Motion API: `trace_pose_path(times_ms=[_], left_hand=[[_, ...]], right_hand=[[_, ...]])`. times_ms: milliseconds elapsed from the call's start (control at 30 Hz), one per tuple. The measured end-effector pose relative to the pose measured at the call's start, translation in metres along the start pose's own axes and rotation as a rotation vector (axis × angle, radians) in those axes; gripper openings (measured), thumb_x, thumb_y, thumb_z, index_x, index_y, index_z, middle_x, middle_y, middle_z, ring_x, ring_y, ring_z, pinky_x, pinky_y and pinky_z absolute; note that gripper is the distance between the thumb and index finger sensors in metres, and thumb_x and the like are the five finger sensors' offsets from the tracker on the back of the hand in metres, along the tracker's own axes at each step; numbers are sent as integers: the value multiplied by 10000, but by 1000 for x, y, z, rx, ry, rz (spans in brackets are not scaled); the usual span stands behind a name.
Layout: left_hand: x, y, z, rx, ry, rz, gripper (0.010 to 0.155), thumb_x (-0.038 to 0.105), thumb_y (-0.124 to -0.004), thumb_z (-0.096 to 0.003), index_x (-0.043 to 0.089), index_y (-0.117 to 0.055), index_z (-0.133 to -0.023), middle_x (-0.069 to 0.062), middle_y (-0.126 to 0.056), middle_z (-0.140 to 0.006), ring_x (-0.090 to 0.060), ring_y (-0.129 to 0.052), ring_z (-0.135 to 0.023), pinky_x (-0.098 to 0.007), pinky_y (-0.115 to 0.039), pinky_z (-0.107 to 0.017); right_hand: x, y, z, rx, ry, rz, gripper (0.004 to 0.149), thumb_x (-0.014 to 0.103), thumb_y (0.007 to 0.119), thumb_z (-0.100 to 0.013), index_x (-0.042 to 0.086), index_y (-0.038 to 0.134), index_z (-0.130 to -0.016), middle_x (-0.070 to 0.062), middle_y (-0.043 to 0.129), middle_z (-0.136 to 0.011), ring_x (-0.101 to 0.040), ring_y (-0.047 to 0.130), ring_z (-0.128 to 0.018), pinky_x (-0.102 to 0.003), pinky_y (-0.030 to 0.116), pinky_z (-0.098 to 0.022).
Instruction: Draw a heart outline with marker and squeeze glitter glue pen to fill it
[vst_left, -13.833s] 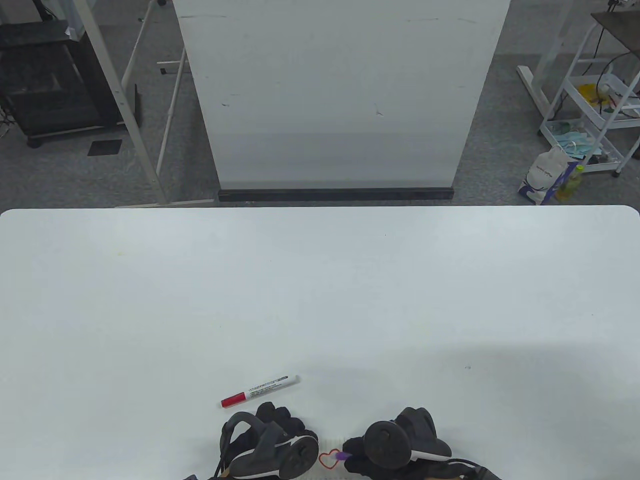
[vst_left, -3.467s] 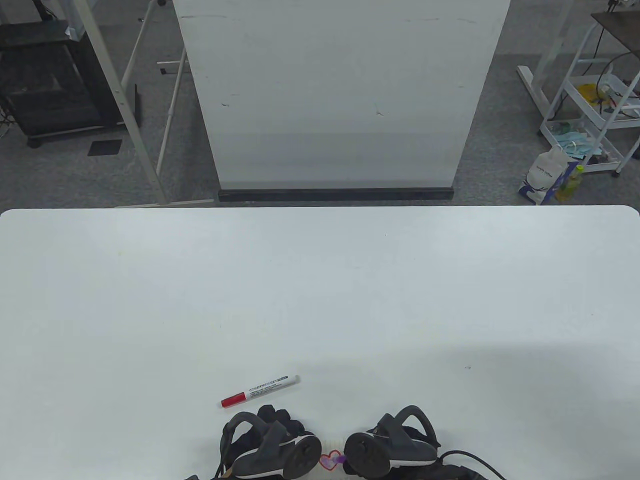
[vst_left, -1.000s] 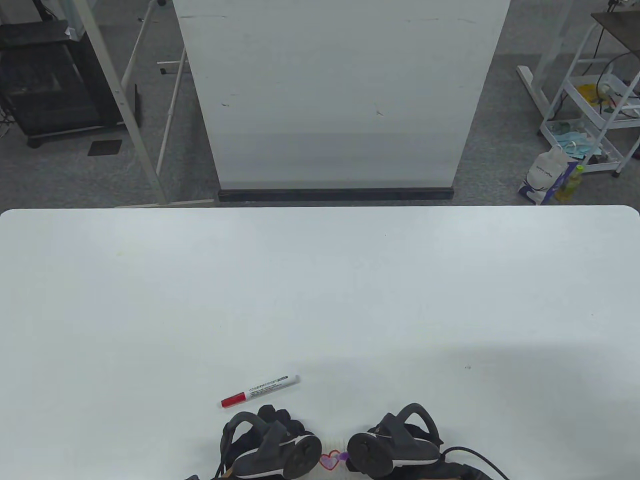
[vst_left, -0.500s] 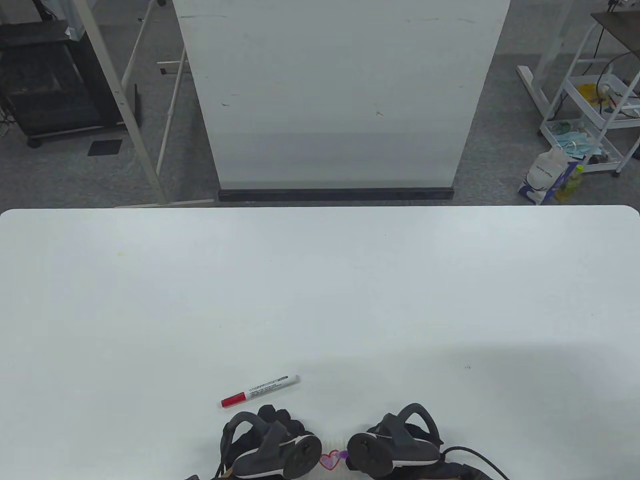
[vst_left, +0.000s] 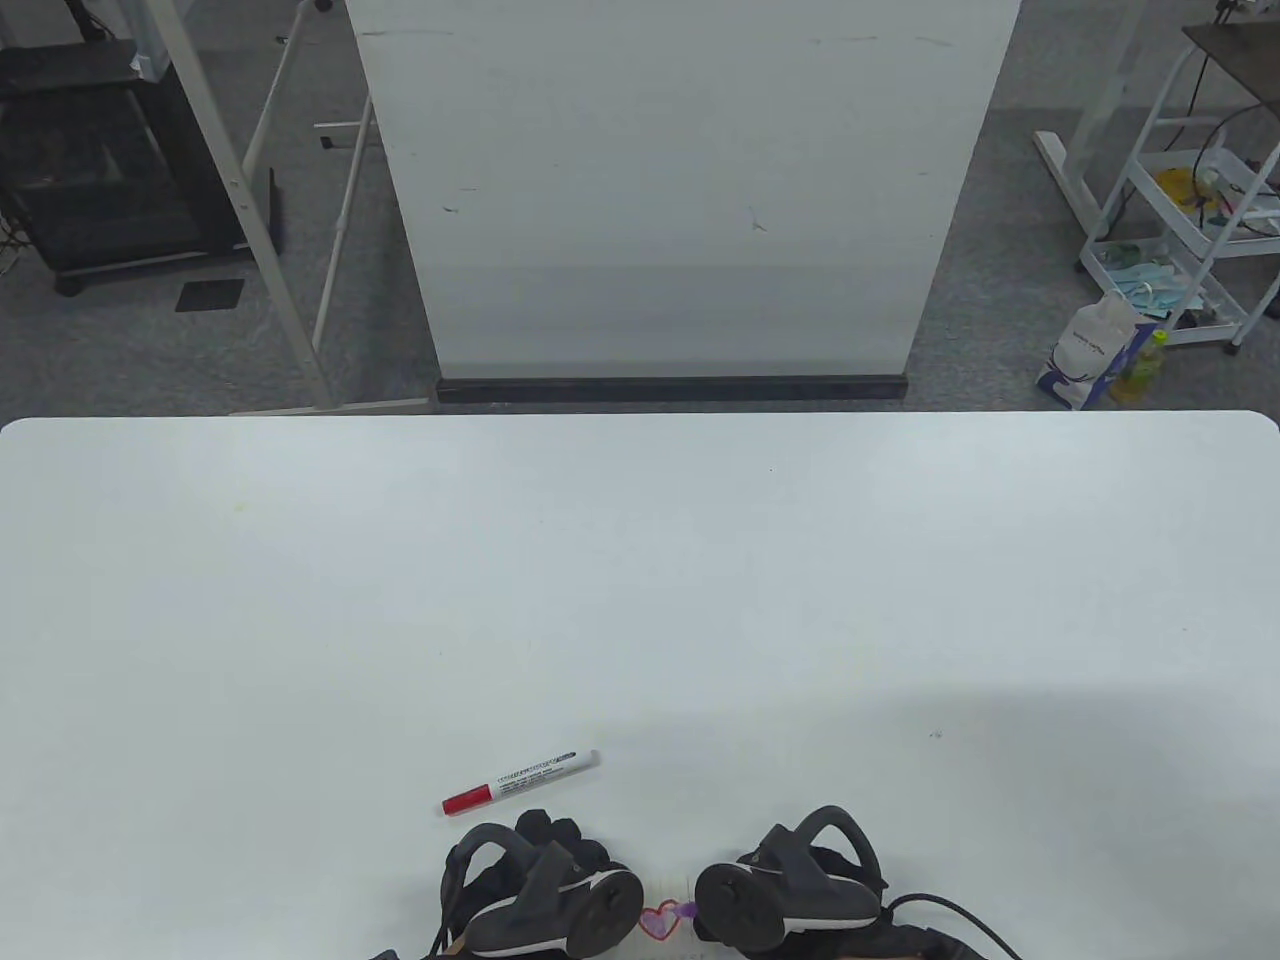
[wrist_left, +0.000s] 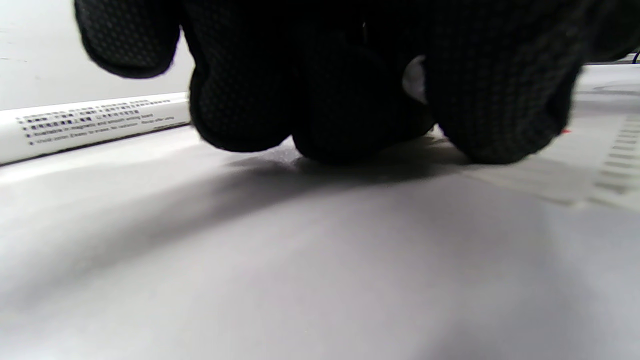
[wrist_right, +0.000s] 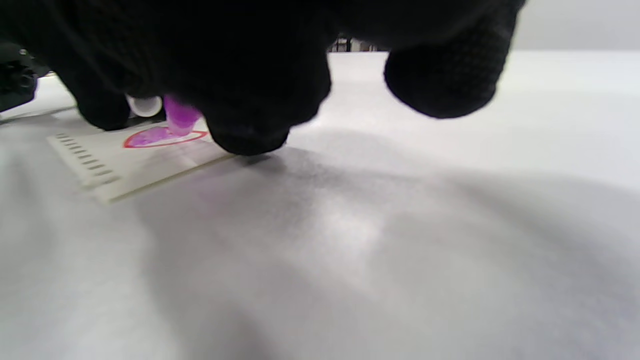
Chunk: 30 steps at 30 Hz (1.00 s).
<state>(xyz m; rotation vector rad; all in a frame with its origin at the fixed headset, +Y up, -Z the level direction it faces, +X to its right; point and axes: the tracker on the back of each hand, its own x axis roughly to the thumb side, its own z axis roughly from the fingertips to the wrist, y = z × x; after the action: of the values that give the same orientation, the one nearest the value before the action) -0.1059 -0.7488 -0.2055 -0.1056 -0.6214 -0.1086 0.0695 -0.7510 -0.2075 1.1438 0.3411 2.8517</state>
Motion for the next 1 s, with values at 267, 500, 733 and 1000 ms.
trace_pose_path(times_ms=[267,500,733,1000], left_hand=[[0,0,0,0,0,0,468,518,-923,-358,303,-918,-775,41,-1033,-649,-285,-987,-626,-619,-702,-633],[0,0,0,0,0,-3,469,518,-924,-357,304,-918,-774,41,-1034,-648,-284,-988,-626,-619,-702,-634],[0,0,0,0,0,-2,469,519,-923,-357,303,-918,-774,40,-1033,-648,-286,-987,-626,-620,-703,-633],[0,0,0,0,0,-1,469,518,-924,-356,304,-918,-773,41,-1033,-648,-286,-987,-626,-619,-703,-633]], right_hand=[[1,-1,0,-32,21,32,481,469,794,-355,154,983,-667,23,1010,-182,-120,899,65,-379,903,-389],[1,-1,1,9,-1,-7,481,468,796,-353,154,984,-665,22,1010,-181,-122,899,64,-380,901,-393],[1,-1,0,3,-5,0,482,464,797,-351,151,985,-664,21,1011,-179,-122,899,67,-379,904,-390],[1,-2,1,-29,19,36,481,465,796,-352,154,983,-667,22,1010,-183,-122,900,65,-380,902,-392]])
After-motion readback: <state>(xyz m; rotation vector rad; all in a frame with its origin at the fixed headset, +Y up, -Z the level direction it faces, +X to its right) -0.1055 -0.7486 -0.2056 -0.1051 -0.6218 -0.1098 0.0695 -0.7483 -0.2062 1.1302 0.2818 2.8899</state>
